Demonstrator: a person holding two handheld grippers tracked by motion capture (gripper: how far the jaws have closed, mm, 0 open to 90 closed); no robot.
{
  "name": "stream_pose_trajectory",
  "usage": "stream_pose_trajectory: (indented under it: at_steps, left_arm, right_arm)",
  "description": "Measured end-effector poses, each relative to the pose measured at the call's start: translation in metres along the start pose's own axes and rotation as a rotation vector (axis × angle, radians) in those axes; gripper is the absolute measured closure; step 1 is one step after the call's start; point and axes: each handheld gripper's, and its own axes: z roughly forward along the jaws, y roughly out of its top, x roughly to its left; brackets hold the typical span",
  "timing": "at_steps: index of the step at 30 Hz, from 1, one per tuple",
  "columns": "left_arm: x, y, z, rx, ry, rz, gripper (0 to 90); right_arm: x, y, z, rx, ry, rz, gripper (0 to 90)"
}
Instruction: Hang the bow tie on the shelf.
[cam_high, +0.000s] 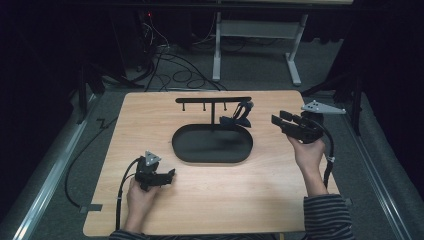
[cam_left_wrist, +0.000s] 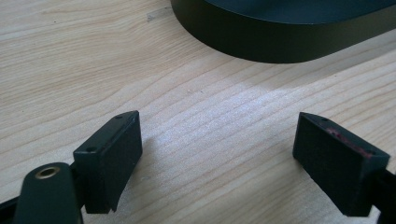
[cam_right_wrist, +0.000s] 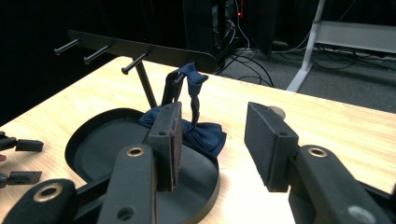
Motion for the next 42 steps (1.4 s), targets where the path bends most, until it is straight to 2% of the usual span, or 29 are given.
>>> stream_pose_trajectory:
  at_steps: [11, 19, 42]
  left_arm:
    - [0.000, 0.000, 0.000, 0.000, 0.000, 0.000, 16.0]
    - [0.000, 0.000, 0.000, 0.000, 0.000, 0.000, 16.0]
    - [0.000, 0.000, 0.000, 0.002, 0.000, 0.001, 16.0]
  right_arm:
    - [-0.001, -0.009, -0.014, -0.018, -0.005, 0.001, 58.2]
    - [-0.002, -0.023, -0.022, -0.045, 0.002, 0.027, 58.1]
    - [-0.012, -0.053, -0.036, -0.039, -0.017, 0.064, 57.7]
